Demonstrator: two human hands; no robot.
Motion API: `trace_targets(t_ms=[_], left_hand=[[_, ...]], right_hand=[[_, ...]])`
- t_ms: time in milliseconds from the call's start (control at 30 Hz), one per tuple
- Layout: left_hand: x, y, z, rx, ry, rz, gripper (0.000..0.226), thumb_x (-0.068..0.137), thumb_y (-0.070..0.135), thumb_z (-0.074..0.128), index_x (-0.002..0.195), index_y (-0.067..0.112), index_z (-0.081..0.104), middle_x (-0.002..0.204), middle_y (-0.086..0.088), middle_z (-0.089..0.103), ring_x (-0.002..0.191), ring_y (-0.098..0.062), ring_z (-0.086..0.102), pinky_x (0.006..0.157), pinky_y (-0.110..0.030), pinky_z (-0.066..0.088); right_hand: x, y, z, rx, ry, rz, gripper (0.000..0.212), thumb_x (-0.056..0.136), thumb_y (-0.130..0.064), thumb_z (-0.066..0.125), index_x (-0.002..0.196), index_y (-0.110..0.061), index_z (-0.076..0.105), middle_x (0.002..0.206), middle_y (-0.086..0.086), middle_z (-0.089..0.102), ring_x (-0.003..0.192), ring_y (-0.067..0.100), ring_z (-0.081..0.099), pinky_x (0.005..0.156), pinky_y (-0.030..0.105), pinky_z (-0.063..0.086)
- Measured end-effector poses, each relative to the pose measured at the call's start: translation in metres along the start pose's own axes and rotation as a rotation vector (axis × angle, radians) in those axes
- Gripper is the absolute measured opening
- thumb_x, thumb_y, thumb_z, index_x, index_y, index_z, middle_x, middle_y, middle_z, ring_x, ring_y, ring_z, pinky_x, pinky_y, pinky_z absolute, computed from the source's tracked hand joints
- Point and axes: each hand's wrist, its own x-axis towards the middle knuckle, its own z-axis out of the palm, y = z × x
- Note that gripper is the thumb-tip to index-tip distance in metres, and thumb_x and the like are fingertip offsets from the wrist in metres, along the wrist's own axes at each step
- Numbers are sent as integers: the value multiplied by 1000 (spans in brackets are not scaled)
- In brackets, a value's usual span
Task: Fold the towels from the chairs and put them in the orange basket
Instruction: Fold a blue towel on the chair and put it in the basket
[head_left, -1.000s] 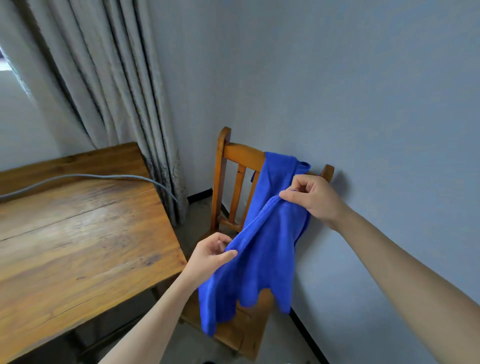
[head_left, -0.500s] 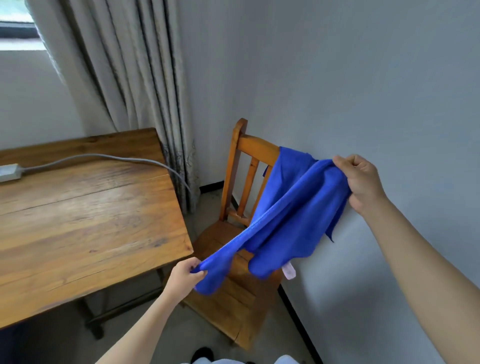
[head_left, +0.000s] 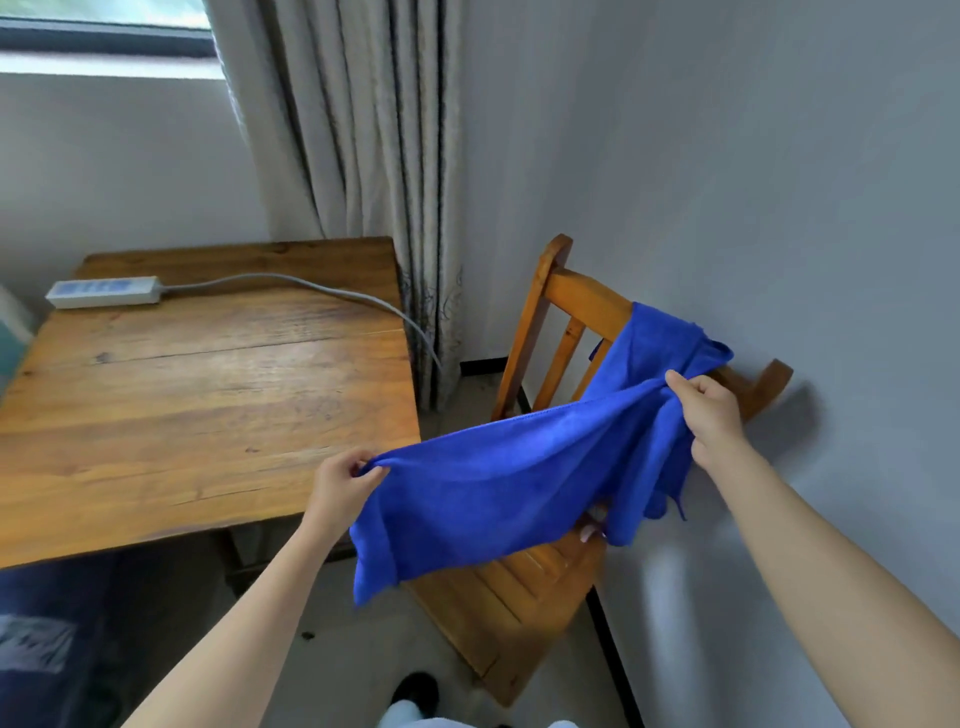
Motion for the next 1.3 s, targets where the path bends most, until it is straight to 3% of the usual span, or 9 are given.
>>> trace_targets(t_ms=[200,333,467,633,700,867,1100,1167,1300], left_hand=[[-29,-23,14,332,64,131,12,84,9,65,94,11,69,81,1,63,75,-21,59,65,-27,42],[-40,-69,52,603,-88,187,22,59,10,81,74,22,71,60,7,55,48,-20,55,52,-7,18],[-31,-115,91,647,-148,-9,18,85,19,56,100,23,65,85,6,53,92,-25,61,63,-25,28],[-21,-130,99,682,-143,-185,17,88,19,50,99,20,64,95,1,61,98,-26,60,74,-31,37],[-25,-135,93,627,-89,-221,12,87,17,51,90,17,62,89,-1,62,94,-28,61,70,-30,36],[-26,-128,63,457,132,-262,27,86,12,56,112,9,65,110,-7,68,102,-26,61,87,-34,46],[-48,-115,45,308,242,-69,17,80,6,59,92,9,70,83,-5,68,76,-22,61,71,-38,48],[-59,-122,55,347,179,24,20,71,16,53,84,23,67,73,5,62,65,-14,53,61,-30,46],[-83,-136,87,466,46,172,25,65,27,41,88,30,51,89,9,50,68,-14,46,53,-20,36]], right_hand=[[-2,35,15,-180,-114,-113,42,90,-17,58,57,-13,33,56,3,30,52,11,28,45,13,28],[-9,113,28,-353,-270,-67,41,87,-6,60,56,-10,34,45,-1,35,37,2,35,41,11,30],[-5,208,45,-468,-330,73,44,84,-4,64,54,-11,33,48,2,32,41,4,29,40,15,27],[-1,261,57,-508,-325,151,45,85,-7,63,53,-13,33,53,4,34,57,18,33,50,20,30],[3,261,62,-526,-335,161,42,86,-9,63,55,-13,34,55,4,37,64,20,38,58,30,31],[31,206,92,-460,-372,54,38,89,-14,59,59,-15,35,59,2,39,67,21,39,57,28,32],[27,120,113,-262,-390,-260,30,90,-19,58,63,-19,44,62,0,47,53,-1,47,54,8,36],[24,137,105,-416,-402,-325,30,89,-20,59,62,-20,44,62,-1,50,61,6,49,71,20,37],[22,213,79,-1114,-517,-323,17,89,-29,54,76,-18,52,76,1,56,96,26,55,88,32,27]])
